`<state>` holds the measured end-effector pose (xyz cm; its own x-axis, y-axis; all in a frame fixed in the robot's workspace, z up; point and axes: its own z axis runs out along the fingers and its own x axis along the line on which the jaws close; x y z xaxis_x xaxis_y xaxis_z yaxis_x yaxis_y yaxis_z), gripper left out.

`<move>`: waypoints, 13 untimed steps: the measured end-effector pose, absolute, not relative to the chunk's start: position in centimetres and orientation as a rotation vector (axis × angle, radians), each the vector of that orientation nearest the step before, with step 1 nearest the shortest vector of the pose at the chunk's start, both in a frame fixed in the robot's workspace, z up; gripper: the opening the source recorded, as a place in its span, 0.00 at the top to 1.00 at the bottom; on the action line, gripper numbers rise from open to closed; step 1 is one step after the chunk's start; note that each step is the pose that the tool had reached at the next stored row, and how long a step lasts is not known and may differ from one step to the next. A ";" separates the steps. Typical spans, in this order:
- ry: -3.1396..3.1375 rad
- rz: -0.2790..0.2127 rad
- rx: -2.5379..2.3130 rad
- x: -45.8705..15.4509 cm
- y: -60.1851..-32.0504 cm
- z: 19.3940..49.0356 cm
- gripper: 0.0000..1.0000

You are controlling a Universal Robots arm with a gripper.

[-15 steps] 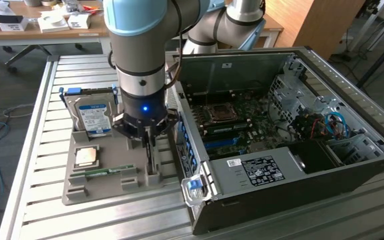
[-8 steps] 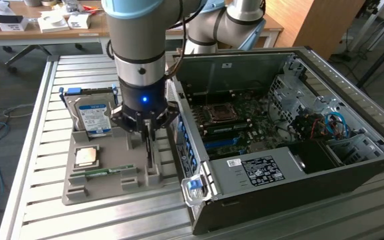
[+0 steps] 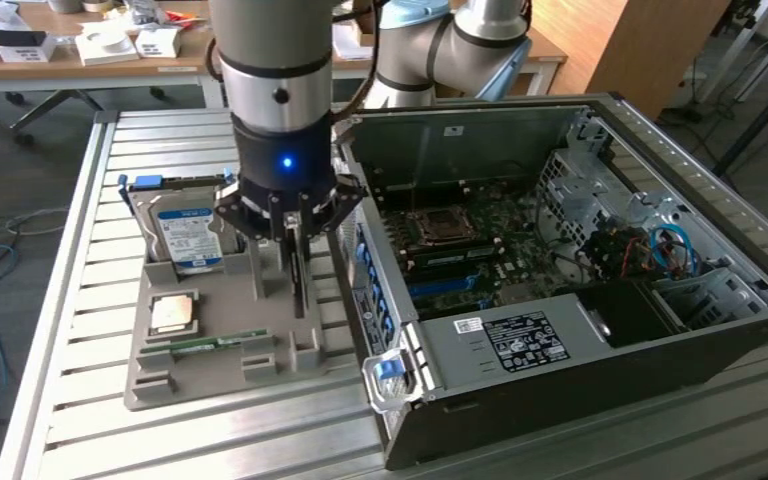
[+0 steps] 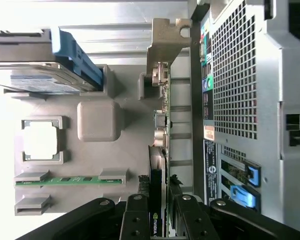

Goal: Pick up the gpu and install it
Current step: 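Pick up the gpu and move the gpu toward the slot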

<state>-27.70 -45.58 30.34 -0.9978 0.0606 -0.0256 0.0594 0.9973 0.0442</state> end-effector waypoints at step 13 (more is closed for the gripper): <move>3.112 0.068 0.094 -27.7 -45.6 36.2 0.74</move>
